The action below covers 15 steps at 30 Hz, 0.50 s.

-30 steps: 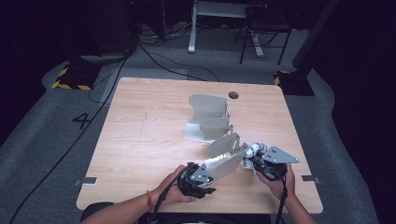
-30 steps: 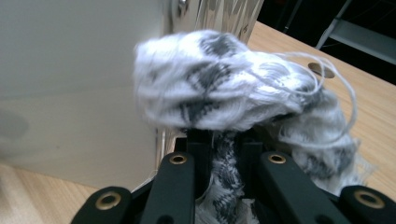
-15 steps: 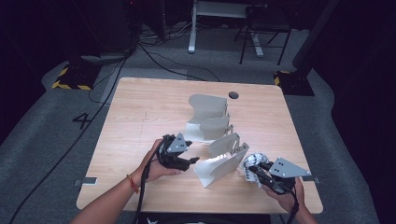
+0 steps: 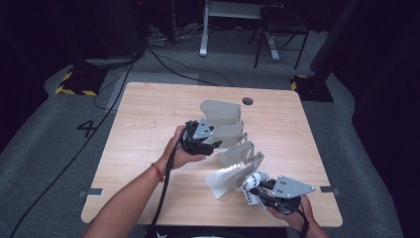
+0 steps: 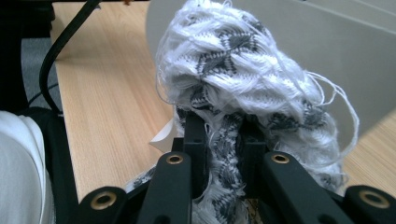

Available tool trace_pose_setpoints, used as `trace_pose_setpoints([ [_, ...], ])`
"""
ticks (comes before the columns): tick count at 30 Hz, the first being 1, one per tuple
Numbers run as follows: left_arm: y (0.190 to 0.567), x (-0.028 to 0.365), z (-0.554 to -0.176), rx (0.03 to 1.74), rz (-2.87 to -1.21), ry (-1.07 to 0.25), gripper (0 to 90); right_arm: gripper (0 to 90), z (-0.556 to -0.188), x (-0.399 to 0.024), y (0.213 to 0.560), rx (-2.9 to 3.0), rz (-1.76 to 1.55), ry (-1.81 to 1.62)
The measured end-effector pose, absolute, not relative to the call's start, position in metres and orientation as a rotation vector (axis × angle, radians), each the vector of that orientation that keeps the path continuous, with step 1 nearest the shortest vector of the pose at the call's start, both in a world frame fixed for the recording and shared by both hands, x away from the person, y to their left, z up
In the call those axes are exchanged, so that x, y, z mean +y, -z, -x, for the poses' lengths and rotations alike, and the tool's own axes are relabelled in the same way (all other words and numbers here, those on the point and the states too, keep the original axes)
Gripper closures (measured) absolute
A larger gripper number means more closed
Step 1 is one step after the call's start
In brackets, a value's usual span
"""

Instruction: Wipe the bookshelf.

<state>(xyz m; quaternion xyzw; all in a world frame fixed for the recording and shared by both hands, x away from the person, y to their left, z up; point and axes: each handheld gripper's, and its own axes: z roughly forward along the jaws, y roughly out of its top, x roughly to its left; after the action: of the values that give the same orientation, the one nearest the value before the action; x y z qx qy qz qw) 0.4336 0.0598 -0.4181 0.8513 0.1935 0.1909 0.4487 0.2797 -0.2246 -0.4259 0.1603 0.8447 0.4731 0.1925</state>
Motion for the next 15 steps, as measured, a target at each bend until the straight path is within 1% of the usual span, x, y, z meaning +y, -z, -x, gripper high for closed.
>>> trace_pose_setpoints([
  [5, 0.419, 0.05, -0.442, 0.496, -2.08, -0.473, 45.8, 78.8, -0.279, -0.21, 0.432, 2.413, -0.405, -1.307],
  [7, 0.419, 0.045, -0.444, 0.478, -2.096, -0.492, 51.6, 78.7, -0.278, -0.206, 0.433, 2.424, -0.379, -1.304],
  [8, 0.42, 0.043, -0.444, 0.471, -2.103, -0.491, 51.8, 78.6, -0.278, -0.204, 0.433, 2.429, -0.371, -1.311],
  [11, 0.421, 0.036, -0.446, 0.473, -2.113, -0.515, 61.2, 78.2, -0.273, -0.195, 0.432, 2.441, -0.311, -1.344],
  [13, 0.422, 0.035, -0.447, 0.476, -2.112, -0.506, 70.2, 78.2, -0.27, -0.189, 0.431, 2.438, -0.287, -1.336],
  [15, 0.422, 0.035, -0.447, 0.456, -2.111, -0.492, 73.7, 78.9, -0.267, -0.182, 0.431, 2.431, -0.292, -1.337],
])
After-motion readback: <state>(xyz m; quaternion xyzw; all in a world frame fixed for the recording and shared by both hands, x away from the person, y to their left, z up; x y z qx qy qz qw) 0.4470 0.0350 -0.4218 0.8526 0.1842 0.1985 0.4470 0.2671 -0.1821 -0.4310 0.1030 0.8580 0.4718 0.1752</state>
